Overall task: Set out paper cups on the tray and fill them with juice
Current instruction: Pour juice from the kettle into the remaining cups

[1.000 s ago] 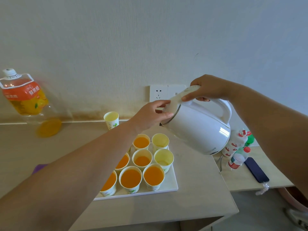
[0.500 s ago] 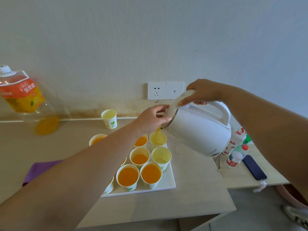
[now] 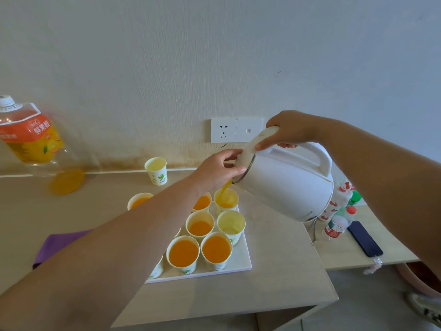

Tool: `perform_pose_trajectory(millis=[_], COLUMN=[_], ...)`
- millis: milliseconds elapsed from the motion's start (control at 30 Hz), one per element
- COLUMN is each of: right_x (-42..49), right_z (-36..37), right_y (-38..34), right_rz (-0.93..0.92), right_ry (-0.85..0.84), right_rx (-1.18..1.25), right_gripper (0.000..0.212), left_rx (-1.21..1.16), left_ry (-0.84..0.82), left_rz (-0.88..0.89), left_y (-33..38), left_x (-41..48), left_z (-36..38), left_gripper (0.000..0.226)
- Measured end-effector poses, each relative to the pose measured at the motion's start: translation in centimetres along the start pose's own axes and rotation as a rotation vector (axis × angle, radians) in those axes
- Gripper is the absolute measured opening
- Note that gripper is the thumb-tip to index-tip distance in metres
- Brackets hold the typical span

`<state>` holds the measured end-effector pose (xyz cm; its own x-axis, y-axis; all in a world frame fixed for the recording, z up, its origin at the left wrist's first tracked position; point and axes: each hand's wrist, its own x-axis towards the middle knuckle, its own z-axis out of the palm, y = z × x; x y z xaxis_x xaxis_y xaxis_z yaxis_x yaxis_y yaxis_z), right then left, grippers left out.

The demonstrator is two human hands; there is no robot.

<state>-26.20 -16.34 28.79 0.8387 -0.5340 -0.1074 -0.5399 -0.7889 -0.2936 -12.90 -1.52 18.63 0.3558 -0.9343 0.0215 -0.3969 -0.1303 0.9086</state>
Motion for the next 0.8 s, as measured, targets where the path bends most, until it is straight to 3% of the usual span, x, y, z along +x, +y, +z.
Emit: perform_pose_trajectory(millis=[800], right_x=[-0.79], right_z=[-0.64], right_y=[-0.30], right_rz=[0.016], right_ry=[-0.001], right_rx=[-0.009], right_gripper=[0.044], left_rx=[0.017], left_ry=[-0.014], left_rz=[0.043], left_y=[0.99], left_x=[-0.23], left_z=[0.01], left_gripper=[0.045])
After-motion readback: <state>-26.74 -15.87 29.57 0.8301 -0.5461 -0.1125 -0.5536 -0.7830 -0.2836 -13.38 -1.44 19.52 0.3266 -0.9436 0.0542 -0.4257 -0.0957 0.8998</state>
